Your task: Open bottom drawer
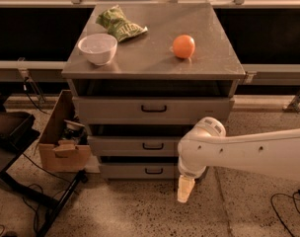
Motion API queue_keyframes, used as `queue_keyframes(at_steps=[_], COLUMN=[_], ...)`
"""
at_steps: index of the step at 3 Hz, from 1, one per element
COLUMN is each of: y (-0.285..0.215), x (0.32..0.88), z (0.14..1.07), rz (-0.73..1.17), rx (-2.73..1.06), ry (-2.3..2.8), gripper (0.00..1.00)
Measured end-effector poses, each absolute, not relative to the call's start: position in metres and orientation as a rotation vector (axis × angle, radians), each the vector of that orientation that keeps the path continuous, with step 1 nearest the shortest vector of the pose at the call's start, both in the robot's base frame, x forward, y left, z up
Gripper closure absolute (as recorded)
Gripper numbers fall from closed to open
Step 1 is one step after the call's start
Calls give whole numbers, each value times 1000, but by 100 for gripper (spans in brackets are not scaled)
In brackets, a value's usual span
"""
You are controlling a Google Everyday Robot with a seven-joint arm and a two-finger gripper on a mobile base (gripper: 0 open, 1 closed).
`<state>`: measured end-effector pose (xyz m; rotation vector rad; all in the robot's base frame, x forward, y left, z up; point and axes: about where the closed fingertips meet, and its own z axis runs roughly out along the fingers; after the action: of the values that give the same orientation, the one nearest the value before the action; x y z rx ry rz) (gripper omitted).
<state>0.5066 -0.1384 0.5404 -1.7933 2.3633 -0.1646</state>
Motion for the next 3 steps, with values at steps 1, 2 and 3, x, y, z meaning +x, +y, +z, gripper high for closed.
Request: queue_keyframes(at_steps=[1,2,3], y=[-137,-139,-139], x=[524,529,529], z=[485,475,475], rz=[-197,-228,-228], rx=[-1850,-1896,-1896], ry=[2293,2244,2244], gripper=[0,0,0])
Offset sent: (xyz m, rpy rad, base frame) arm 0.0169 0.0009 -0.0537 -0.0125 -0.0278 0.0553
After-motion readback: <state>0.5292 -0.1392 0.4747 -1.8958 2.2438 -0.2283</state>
